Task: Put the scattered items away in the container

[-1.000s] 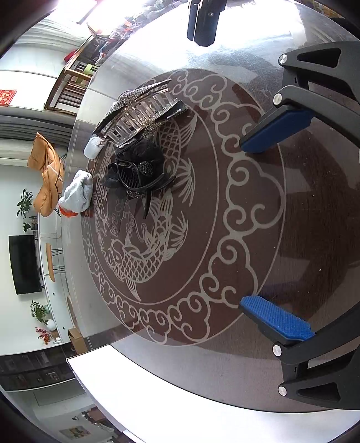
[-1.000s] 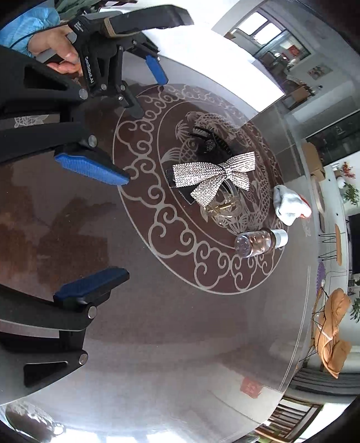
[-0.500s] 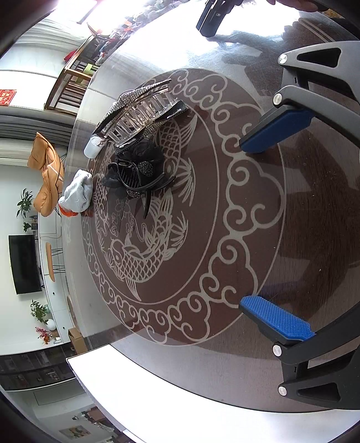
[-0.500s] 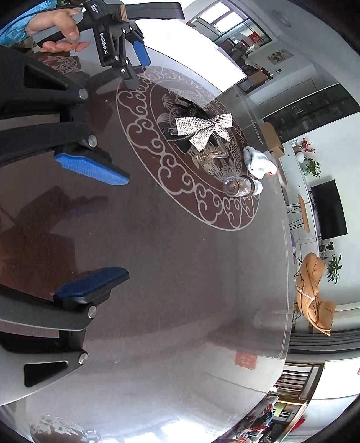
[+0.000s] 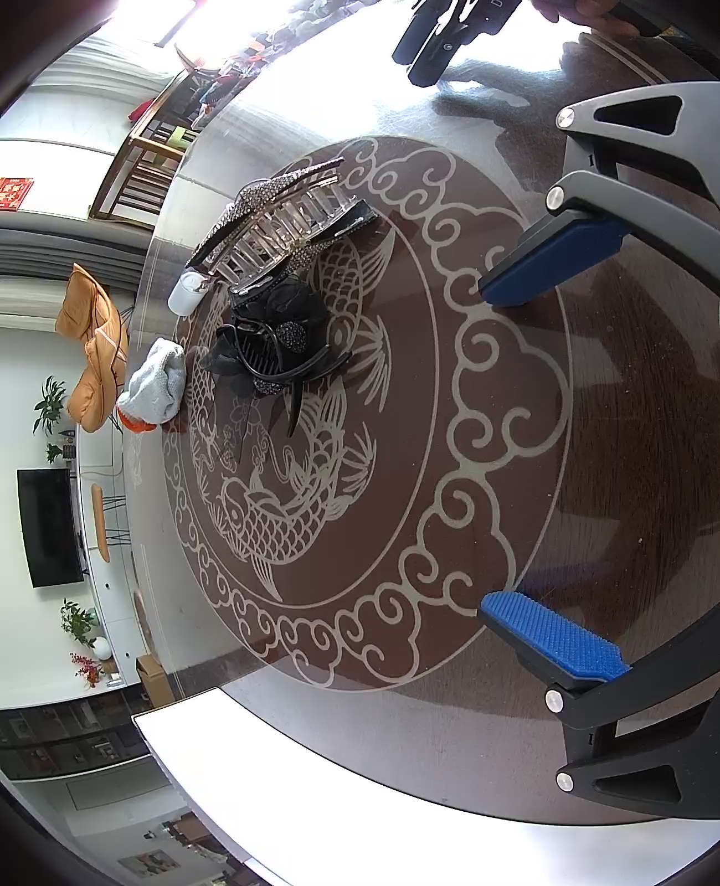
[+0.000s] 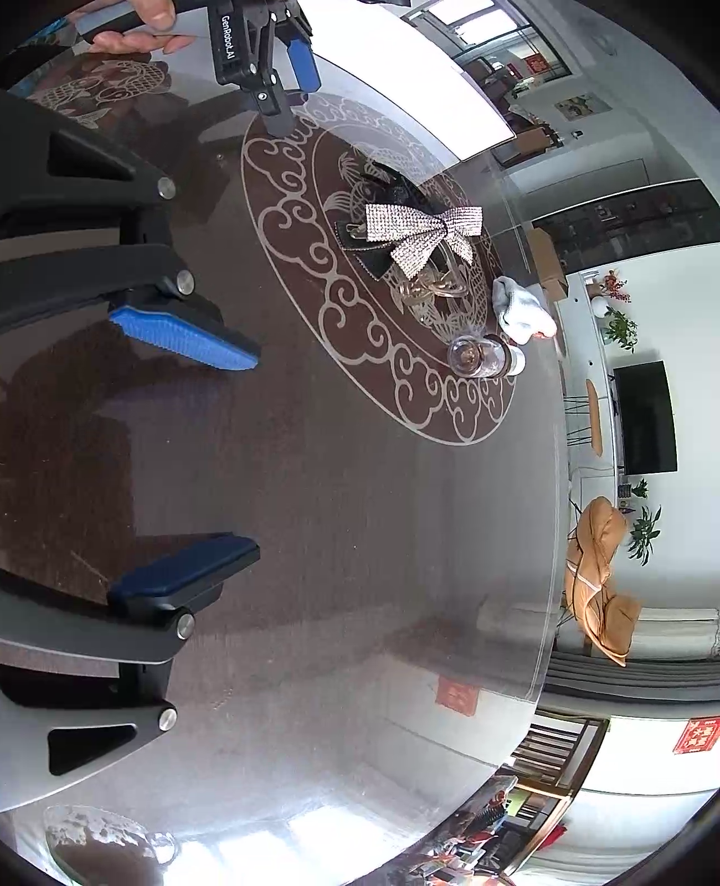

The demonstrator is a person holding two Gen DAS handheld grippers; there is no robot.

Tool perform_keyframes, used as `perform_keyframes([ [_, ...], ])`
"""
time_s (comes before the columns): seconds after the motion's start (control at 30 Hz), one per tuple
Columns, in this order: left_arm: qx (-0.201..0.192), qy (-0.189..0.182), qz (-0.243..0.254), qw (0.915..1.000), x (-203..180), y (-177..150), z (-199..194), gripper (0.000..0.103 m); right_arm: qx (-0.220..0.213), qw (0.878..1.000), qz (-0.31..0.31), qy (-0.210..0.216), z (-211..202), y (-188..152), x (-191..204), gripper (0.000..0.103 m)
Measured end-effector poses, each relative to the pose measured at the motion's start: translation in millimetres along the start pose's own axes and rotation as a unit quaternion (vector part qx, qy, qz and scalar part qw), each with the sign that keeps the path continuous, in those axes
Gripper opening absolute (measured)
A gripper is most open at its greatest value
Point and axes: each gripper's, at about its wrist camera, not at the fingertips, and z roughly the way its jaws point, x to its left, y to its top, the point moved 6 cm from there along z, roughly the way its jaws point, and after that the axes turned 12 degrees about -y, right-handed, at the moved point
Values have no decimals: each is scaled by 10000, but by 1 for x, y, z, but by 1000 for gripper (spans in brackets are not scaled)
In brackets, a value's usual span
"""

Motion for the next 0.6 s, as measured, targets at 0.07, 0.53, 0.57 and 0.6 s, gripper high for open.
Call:
perform_keyframes([
  [0.07, 1, 4, -1, 10000, -1, 0, 0, 103, -6, 10000, 37, 45, 1, 0, -1, 65],
  [0.53, 187, -802, 245, 9963, 1, 96, -7, 103, -17, 9998, 117, 132, 3, 1, -2, 65],
  [0.57, 232, -871, 368, 9952, -6, 105, 1, 103, -17, 9998, 120, 136, 2, 1, -2, 65],
  [0.6, 353, -892, 545, 9939, -14, 111, 13, 103, -17, 9998, 122, 139, 2, 1, -2, 65],
])
